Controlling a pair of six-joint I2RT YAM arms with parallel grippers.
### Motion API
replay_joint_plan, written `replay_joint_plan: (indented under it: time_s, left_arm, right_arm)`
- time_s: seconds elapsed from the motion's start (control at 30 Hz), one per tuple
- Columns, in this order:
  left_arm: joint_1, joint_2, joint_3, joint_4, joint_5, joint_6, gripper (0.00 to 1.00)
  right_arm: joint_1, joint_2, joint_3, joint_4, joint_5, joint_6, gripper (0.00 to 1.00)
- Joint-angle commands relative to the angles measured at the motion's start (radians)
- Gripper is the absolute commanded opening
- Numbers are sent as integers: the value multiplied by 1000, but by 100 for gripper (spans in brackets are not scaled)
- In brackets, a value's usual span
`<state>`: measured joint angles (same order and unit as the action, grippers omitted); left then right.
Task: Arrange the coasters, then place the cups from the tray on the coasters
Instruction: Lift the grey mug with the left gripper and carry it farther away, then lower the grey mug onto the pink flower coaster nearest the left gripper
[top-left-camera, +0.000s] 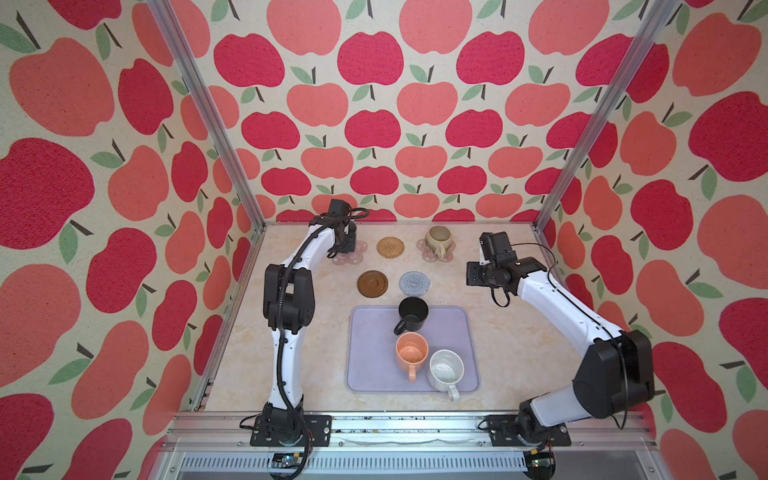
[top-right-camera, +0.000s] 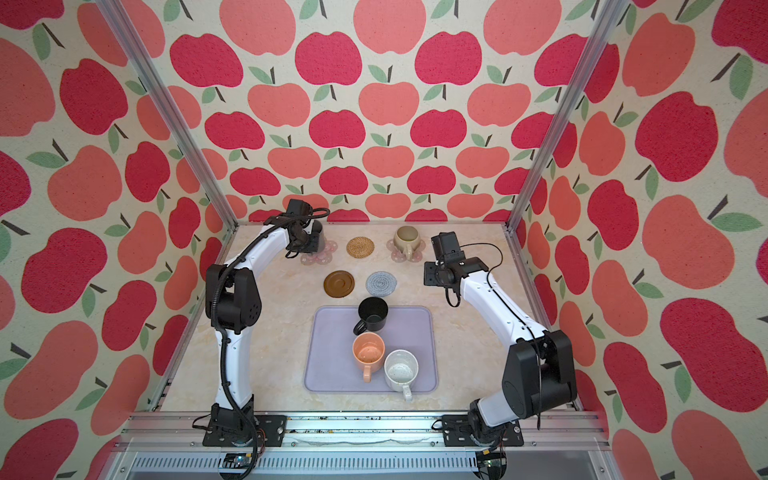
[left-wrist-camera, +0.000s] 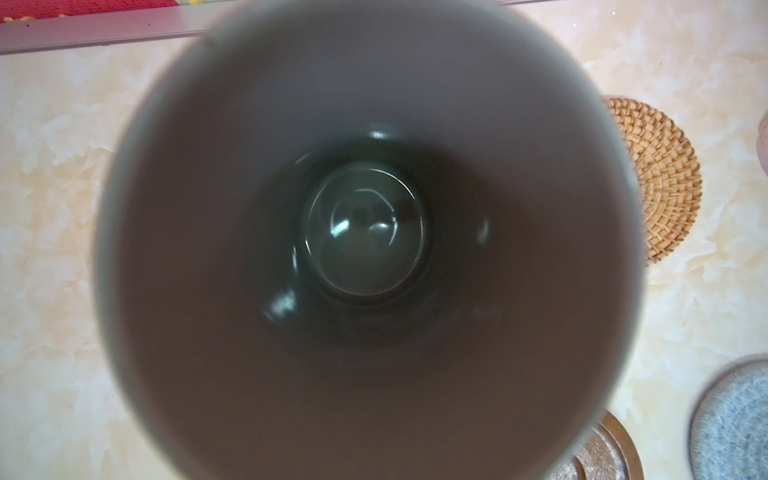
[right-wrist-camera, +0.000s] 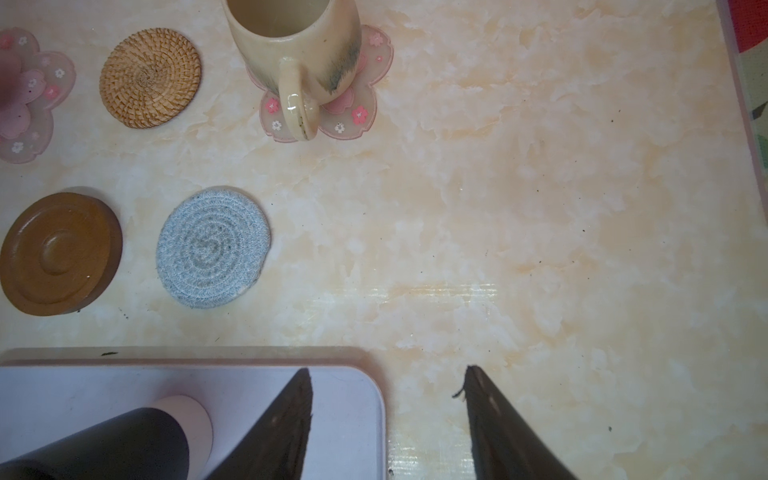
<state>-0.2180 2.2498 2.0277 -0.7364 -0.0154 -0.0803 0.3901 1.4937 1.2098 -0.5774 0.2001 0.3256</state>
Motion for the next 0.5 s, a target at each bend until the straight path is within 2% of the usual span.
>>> replay_joint_plan:
  time_s: [0.0,0.2,0.47]
  left_arm:
    - [4,14,83,16,-17,-21,0]
    - [4,60,155,-36,-21,-32,0]
    - [14,65,146,-40,-5,-48,0]
  right_arm:
    - [-8,16,35,-27,-15,-20,61]
    - [-10,25,42,-29,-18,-23,61]
    - [-10,40,48,-27,-27,-15,61]
